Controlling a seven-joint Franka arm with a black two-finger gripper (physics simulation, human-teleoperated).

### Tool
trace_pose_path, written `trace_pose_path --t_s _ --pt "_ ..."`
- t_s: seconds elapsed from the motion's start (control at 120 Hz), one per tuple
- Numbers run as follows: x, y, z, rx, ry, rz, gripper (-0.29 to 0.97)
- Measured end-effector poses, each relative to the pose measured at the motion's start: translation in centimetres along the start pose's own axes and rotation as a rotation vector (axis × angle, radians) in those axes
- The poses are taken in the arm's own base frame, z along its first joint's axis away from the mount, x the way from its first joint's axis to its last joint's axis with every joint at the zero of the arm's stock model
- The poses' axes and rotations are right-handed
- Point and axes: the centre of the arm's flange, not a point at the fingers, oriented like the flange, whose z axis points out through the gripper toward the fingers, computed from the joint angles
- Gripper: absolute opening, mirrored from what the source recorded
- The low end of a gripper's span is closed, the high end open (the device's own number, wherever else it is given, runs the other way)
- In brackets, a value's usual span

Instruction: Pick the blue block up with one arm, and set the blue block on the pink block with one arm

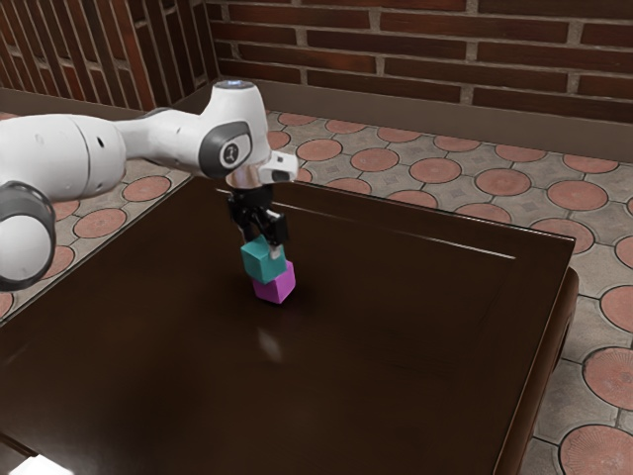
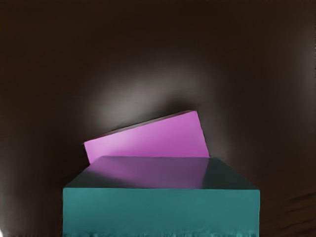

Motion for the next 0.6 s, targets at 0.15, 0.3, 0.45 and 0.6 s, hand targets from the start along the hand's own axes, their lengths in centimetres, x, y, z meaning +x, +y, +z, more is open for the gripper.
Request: trace_pose_path --t_s 0.15,0.3,0.45,0.6 --pt "-1.4 1.2 -5.9 0.036 0.038 0.023 0.64" --pt "-8.1 4.9 -13.7 0.097 0.039 0.051 0.66" --pt "-16.0 11.7 -22.9 0.192 0.059 0.1 0.67" --pt "-19.5 15.8 -26.5 0.224 0.046 0.138 0.67"
